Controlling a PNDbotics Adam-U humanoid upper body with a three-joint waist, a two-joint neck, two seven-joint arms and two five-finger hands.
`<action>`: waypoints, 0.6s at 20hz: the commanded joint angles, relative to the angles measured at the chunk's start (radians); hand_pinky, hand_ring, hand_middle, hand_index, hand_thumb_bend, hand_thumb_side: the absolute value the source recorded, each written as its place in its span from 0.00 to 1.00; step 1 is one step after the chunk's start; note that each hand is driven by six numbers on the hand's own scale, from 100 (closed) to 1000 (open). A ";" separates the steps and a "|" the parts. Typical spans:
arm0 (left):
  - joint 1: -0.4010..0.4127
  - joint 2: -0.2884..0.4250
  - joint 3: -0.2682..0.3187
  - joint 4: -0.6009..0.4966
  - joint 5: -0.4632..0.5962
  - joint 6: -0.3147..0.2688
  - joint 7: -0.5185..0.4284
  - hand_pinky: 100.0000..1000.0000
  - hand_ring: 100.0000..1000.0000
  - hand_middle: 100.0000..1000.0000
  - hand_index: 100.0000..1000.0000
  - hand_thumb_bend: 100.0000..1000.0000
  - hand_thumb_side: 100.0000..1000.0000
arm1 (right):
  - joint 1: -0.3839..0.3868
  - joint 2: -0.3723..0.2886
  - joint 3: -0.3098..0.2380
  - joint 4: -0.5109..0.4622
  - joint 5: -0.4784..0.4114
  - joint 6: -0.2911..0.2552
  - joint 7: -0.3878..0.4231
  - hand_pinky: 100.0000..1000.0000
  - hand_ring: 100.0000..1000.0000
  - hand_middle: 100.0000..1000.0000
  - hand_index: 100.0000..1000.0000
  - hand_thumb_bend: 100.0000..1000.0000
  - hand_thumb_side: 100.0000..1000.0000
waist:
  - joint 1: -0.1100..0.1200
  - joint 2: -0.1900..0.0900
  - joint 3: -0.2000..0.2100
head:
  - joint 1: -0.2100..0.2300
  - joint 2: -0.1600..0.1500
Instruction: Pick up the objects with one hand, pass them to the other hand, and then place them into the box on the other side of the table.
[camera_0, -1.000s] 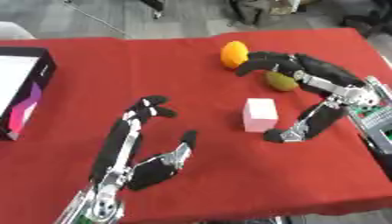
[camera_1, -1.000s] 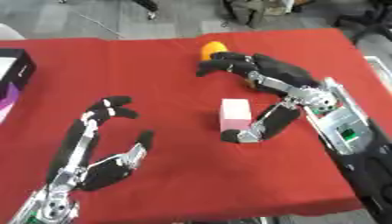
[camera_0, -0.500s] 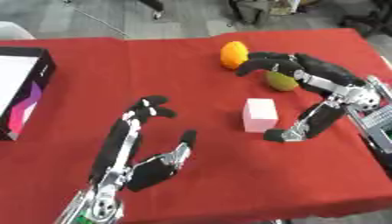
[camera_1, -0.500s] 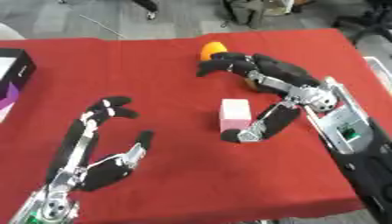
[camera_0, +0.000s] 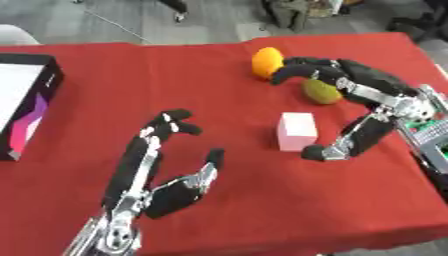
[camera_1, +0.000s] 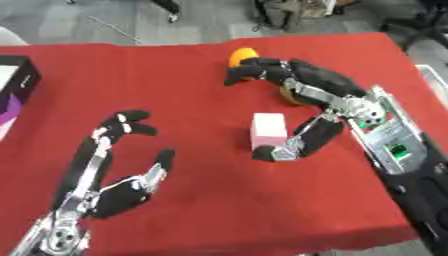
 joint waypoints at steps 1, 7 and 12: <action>-0.006 0.001 0.004 -0.012 0.004 -0.002 0.003 0.92 0.88 0.78 0.66 0.25 0.52 | -0.016 -0.031 -0.012 -0.017 -0.007 -0.032 0.031 0.99 0.88 0.81 1.00 0.38 0.33 | -0.001 -0.019 0.000 | 0.002 -0.004; -0.006 0.001 0.003 -0.012 0.005 -0.002 0.002 0.92 0.88 0.78 0.66 0.25 0.52 | -0.018 -0.031 -0.009 -0.020 -0.011 -0.032 0.035 0.99 0.88 0.80 1.00 0.38 0.33 | -0.001 -0.019 0.000 | 0.001 -0.005; -0.006 0.001 0.002 -0.012 0.004 -0.002 0.000 0.92 0.88 0.78 0.66 0.25 0.52 | -0.019 -0.031 -0.008 -0.023 -0.018 -0.032 0.038 0.99 0.88 0.80 1.00 0.38 0.33 | 0.000 -0.019 0.000 | 0.001 -0.004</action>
